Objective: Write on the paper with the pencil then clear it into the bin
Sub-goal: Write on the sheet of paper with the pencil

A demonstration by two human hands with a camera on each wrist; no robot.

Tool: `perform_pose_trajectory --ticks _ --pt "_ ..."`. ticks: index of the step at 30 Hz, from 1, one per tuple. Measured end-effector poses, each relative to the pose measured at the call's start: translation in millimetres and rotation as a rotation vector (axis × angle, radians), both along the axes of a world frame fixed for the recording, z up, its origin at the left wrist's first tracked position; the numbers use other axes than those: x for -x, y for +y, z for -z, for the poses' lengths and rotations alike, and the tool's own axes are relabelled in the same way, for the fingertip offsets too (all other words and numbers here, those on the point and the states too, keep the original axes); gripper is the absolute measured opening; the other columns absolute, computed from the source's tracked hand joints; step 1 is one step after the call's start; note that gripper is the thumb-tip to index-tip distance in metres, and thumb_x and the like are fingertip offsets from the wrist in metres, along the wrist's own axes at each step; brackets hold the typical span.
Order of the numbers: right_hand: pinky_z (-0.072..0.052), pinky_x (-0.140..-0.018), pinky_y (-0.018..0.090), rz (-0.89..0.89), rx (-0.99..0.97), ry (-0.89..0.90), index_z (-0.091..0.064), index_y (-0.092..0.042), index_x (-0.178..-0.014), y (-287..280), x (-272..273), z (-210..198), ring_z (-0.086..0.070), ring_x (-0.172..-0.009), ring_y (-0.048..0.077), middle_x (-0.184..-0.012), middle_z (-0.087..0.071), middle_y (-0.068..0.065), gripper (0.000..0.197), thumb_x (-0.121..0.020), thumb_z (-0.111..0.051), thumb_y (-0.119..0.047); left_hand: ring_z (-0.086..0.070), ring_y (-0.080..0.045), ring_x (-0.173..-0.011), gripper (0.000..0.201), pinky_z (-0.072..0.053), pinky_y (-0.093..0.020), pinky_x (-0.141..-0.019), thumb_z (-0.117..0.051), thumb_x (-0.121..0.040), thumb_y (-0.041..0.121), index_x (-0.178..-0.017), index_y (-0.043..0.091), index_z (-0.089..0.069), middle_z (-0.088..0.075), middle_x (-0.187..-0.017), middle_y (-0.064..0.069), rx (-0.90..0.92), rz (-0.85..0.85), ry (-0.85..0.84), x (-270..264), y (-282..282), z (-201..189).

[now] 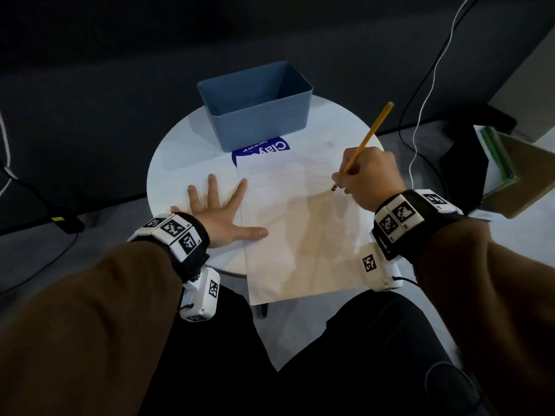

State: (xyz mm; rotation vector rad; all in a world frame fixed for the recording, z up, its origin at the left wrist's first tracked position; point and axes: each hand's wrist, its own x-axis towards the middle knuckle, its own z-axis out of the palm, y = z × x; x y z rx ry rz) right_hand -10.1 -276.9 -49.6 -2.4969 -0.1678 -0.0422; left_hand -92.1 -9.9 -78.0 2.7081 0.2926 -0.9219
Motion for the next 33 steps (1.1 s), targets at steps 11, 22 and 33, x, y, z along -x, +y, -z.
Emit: perform_pose_trajectory --ticks 11,22,33 --pt "-0.061 -0.073 0.037 -0.021 -0.006 -0.015 -0.061 -0.016 -0.07 2 -3 -2 -0.071 -0.071 0.02 -0.072 -0.07 0.003 0.025 -0.091 -0.074 -0.018 0.037 -0.041 -0.141 0.116 0.008 -0.075 -0.11 -0.047 -0.06 0.096 -0.139 0.061 0.031 0.05 -0.149 0.002 0.003 0.0 0.001 0 0 -2" --pt "-0.057 -0.067 0.033 0.01 0.036 0.001 -0.059 -0.017 -0.069 3 -3 -2 -0.069 -0.068 0.018 -0.072 -0.068 0.004 0.027 -0.091 -0.074 -0.016 0.039 -0.041 -0.14 0.115 0.009 -0.075 -0.109 -0.048 -0.061 0.096 -0.139 0.062 0.03 0.051 -0.149 0.002 0.015 -0.002 0.001 2 1 -1" --pt "-0.057 -0.066 0.032 0.084 0.072 -0.004 -0.062 -0.015 -0.073 -1 -2 0 -0.07 -0.07 0.021 -0.076 -0.07 0.007 0.021 -0.091 -0.072 -0.016 0.039 -0.041 -0.14 0.116 0.01 -0.074 -0.109 -0.048 -0.062 0.095 -0.139 0.061 0.031 0.051 -0.149 0.001 0.016 -0.001 0.004 1 1 -1"
